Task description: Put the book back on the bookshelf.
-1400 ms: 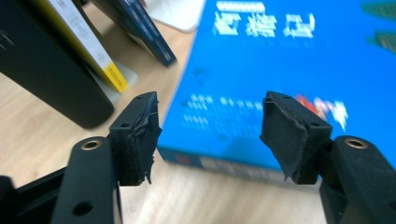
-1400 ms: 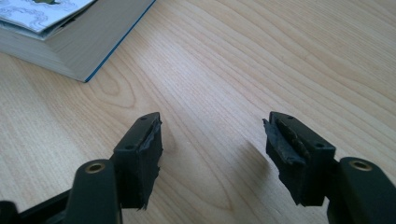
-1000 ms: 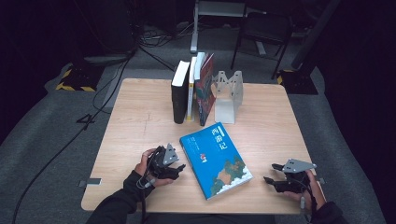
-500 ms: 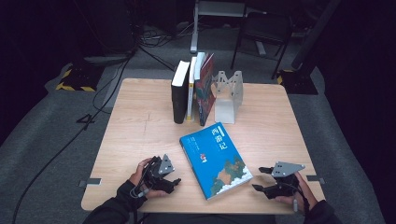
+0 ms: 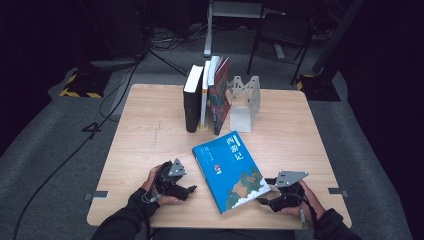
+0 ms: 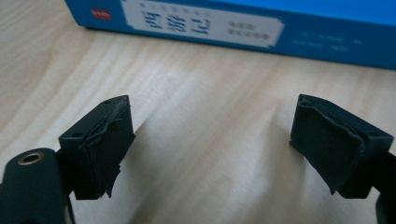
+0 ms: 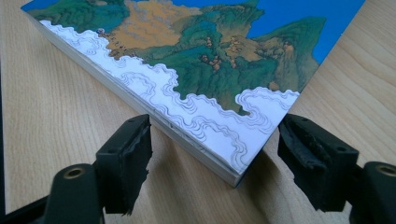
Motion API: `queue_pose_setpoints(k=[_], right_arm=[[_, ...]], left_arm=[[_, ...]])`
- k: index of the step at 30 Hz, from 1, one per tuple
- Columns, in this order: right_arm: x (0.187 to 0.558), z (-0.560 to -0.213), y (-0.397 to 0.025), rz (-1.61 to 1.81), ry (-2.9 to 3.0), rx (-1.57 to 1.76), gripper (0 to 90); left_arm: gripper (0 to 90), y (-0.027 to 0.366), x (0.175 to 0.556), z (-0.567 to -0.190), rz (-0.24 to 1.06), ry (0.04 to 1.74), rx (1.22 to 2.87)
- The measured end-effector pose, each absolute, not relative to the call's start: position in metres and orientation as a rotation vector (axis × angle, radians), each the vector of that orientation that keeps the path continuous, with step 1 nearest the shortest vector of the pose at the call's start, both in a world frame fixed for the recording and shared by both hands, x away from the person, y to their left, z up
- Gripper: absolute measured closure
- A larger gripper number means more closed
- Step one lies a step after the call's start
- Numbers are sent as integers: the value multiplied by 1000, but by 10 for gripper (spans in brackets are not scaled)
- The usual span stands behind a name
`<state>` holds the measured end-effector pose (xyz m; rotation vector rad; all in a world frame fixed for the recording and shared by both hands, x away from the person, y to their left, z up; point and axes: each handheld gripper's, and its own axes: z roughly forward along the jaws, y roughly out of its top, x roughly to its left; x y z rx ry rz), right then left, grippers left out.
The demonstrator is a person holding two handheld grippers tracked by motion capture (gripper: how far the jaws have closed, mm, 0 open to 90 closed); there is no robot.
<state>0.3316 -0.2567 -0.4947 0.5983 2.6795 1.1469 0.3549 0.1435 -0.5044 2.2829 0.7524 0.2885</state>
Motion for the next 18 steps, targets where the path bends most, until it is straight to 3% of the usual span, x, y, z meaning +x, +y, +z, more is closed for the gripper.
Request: queue_pose_setpoints(k=[15, 18], right_arm=[[329, -493, -258, 1145, 2675, 607, 309], [327, -491, -260, 1153, 2676, 589, 335]], left_arm=[[155, 137, 405, -504, 305, 806, 2267], [117, 137, 414, -504, 285, 791, 2279]])
